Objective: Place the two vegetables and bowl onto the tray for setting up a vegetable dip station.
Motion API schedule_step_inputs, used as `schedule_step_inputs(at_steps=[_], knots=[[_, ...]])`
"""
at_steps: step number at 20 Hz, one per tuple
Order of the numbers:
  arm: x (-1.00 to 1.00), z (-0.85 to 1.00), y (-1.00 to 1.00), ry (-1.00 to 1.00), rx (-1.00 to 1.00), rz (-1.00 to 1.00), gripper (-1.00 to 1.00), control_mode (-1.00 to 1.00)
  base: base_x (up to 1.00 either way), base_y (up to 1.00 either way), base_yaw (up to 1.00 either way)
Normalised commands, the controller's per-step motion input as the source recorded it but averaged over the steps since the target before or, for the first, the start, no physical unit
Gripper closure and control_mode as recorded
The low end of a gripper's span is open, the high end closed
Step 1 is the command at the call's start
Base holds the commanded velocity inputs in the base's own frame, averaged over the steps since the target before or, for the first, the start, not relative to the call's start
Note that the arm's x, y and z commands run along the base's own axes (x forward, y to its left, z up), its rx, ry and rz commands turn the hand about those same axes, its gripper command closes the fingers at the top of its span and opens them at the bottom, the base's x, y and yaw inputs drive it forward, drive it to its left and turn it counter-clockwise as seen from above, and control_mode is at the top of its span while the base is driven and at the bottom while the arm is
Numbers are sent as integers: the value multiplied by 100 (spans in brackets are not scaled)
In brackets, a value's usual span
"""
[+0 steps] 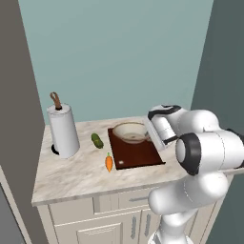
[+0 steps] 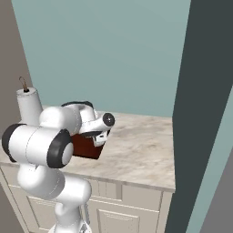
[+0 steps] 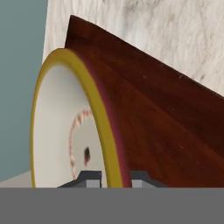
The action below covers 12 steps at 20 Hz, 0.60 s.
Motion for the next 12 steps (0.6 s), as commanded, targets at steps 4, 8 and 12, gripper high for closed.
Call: schedule_step_inputs(at_steps=[4, 8, 12], knots=[[0, -13, 1, -1, 0, 0, 100, -100, 0, 0, 0], [0, -11, 0, 0, 0, 0, 100, -100, 0, 0, 0], [0, -10, 0, 0, 0, 0, 100, -100, 0, 0, 0]])
